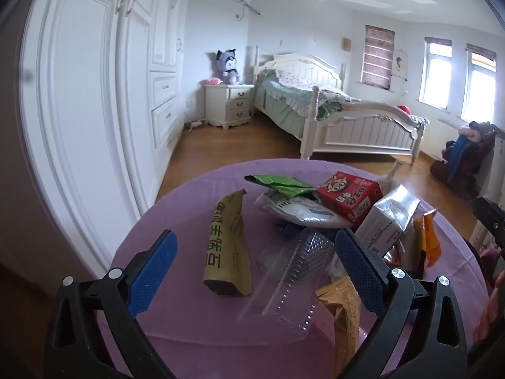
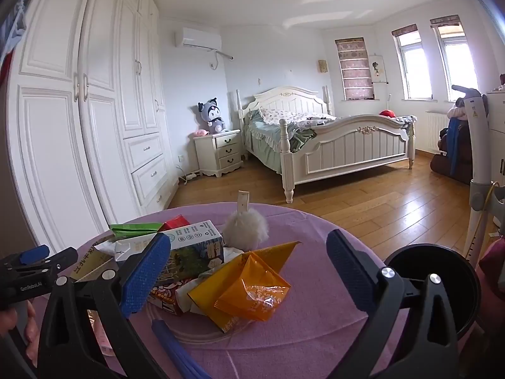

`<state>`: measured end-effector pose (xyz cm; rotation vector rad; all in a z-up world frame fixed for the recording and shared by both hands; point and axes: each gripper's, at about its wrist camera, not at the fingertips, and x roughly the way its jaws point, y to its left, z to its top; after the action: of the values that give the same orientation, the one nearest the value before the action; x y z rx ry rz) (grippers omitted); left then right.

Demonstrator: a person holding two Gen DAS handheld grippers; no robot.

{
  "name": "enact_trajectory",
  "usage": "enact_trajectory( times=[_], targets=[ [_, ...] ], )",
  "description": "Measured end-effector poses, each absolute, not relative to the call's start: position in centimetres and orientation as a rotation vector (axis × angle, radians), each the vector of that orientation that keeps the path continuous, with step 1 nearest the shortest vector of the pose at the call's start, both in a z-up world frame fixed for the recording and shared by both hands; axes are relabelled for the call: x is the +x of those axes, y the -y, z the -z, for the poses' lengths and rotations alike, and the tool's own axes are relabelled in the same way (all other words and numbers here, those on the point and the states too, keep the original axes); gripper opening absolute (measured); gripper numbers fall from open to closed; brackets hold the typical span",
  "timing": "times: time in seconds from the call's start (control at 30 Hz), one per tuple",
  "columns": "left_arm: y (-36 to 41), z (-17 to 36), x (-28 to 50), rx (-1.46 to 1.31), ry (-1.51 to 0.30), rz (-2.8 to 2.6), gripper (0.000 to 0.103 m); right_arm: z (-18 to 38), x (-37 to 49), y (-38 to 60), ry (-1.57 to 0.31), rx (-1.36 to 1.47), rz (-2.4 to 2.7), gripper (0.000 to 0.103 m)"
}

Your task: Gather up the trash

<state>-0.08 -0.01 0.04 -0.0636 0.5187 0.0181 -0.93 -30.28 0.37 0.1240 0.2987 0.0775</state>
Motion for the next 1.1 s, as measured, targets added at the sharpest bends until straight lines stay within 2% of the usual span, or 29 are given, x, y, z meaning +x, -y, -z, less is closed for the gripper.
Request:
enact_trajectory(
  times=[1.1],
  targets=[
    [-0.5, 0.1, 0.4, -0.076, -0.512, -0.028, 0.099, -0.2, -0.8, 30.6, -0.305, 0.166, -0.068, 0.098]
  ],
)
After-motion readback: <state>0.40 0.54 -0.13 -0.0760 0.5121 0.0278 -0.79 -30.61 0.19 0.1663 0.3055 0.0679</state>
